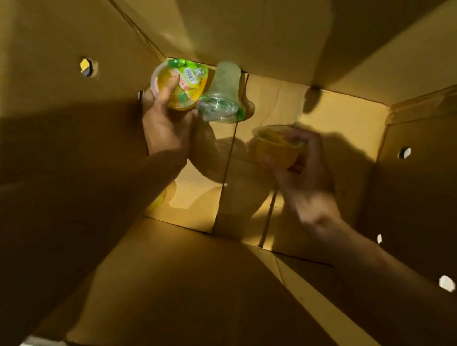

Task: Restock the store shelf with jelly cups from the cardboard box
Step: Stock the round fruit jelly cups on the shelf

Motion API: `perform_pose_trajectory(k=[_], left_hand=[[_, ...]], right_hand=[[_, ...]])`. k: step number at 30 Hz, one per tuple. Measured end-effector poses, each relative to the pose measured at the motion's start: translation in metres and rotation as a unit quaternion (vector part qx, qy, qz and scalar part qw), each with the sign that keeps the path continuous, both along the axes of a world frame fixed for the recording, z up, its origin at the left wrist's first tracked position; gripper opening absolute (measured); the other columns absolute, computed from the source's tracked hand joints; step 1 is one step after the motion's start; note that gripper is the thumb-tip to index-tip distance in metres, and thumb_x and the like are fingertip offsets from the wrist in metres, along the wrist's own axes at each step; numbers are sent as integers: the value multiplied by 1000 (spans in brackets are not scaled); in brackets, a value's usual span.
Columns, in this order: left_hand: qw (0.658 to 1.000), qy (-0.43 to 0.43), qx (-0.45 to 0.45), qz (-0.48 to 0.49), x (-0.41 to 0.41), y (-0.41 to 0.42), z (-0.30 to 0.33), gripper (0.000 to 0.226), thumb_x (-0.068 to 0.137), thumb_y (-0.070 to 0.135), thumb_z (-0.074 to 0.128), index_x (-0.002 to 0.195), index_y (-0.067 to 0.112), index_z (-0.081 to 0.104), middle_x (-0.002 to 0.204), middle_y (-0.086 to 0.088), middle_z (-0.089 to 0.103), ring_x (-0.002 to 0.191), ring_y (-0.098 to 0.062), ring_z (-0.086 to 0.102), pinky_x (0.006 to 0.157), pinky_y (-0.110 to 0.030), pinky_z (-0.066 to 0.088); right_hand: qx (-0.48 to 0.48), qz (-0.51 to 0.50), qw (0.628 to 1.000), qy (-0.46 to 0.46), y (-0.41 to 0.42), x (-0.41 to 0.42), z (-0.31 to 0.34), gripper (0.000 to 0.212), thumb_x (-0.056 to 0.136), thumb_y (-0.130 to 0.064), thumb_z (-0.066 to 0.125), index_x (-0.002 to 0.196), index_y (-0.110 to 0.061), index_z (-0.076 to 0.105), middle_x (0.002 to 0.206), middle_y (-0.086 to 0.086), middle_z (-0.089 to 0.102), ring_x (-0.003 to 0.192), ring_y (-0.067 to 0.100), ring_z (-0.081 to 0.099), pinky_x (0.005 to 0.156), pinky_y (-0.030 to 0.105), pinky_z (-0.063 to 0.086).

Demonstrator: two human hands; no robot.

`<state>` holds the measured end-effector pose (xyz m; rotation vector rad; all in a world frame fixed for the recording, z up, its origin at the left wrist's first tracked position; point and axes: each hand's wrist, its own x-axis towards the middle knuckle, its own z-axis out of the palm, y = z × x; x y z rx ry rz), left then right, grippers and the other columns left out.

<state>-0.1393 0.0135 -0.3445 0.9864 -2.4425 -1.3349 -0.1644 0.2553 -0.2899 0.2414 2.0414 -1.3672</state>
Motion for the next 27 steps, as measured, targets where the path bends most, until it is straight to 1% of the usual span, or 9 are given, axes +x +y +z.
perform_pose_trajectory(k=[3,7,13,15,17,18,20,23,27], left_hand=[[1000,-17,9,-7,7,-5,9,45,83,25,82,126,19,69,135,-19,51,128,-20,57,103,-47,52],[998,-25,46,-26,24,-2,35,40,79,47,83,116,37,71,138,-12,47,129,-24,56,101,-49,53],[994,-74,70,-36,49,24,140,43,81,29,82,122,31,68,133,-5,42,123,-16,53,100,-37,54],[992,-82,74,-52,55,33,194,44,82,26,82,123,32,68,131,-3,42,121,-12,53,95,-36,57],[991,-96,50,-74,59,42,258,47,82,26,82,126,28,67,130,-5,46,116,2,50,96,-20,52],[991,-90,47,-87,60,46,294,49,81,23,82,127,24,67,130,-6,49,112,11,48,93,-8,46],[990,-58,79,-104,62,53,368,49,80,14,82,127,16,68,130,-9,52,114,15,49,90,-1,41],[982,-38,135,-130,62,58,482,49,80,18,83,126,26,69,136,0,55,124,-1,54,96,-7,44],[969,21,173,-173,59,68,638,43,80,26,80,121,38,71,135,8,61,132,0,50,107,-33,48]], right_hand=[[-17,7,1000,-6,5,3,6,47,89,-31,75,125,-44,46,132,-14,55,118,15,61,93,45,59],[-13,-7,1000,12,12,14,31,48,89,-27,77,123,-45,49,120,-24,58,112,8,62,96,42,57],[-23,-58,998,4,23,30,127,43,86,-29,79,115,-49,54,116,-14,68,109,2,66,96,30,56],[-39,-71,996,38,29,38,181,43,87,-23,79,122,-37,57,109,-13,73,104,1,70,87,23,57],[-52,-86,993,60,36,46,243,44,88,-15,79,126,-19,57,109,-13,76,104,7,72,83,20,57],[-49,-90,992,72,39,49,276,45,87,-12,79,126,-16,57,112,-12,76,106,9,72,85,22,57],[-34,-94,990,99,47,54,342,48,83,-12,82,125,-15,59,117,-5,75,107,14,73,88,31,59],[-15,-106,986,126,59,55,454,46,77,-11,86,115,-25,64,110,-7,76,101,11,74,85,31,60],[-24,-109,981,157,75,59,608,44,82,-7,83,116,-28,62,112,-8,75,104,10,72,79,19,57]])
